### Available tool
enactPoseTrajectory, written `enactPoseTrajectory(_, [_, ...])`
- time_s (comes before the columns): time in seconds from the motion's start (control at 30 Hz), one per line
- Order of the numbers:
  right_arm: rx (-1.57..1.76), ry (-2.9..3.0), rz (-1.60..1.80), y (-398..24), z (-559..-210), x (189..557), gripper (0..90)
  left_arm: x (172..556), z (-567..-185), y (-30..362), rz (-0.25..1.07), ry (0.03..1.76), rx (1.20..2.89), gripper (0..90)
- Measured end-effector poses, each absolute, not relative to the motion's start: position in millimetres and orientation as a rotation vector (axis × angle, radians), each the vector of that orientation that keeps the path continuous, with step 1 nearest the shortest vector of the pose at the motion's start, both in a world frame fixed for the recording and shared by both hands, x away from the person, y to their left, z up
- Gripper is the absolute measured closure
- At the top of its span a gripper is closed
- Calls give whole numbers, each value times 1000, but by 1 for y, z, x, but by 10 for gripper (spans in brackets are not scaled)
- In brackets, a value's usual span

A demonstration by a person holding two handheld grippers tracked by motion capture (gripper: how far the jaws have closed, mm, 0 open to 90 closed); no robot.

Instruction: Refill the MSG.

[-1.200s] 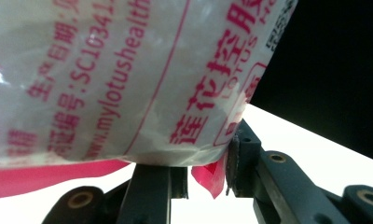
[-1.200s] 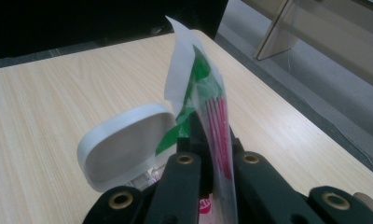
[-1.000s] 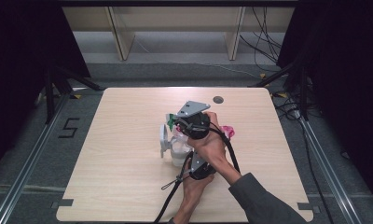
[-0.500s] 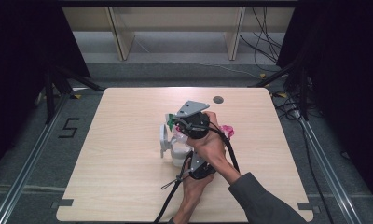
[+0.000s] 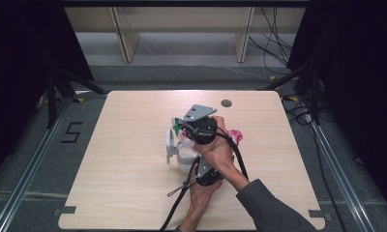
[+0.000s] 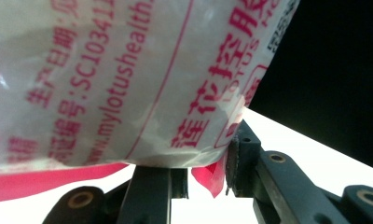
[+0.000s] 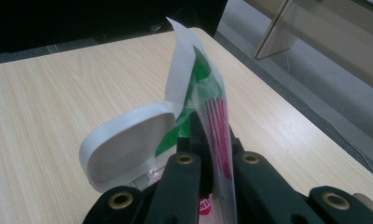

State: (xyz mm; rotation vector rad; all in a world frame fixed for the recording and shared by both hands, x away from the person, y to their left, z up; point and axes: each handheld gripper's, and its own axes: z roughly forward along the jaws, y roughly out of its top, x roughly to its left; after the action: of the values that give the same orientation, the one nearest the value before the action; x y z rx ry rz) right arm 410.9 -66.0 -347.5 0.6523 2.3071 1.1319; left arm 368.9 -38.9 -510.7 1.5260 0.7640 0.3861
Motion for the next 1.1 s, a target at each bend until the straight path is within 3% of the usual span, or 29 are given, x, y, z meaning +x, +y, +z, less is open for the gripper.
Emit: enactPoseTrajectory(1.1, [636,2314,1128,-64,-348,410,900,369,-510,-39,361,742,1529,728])
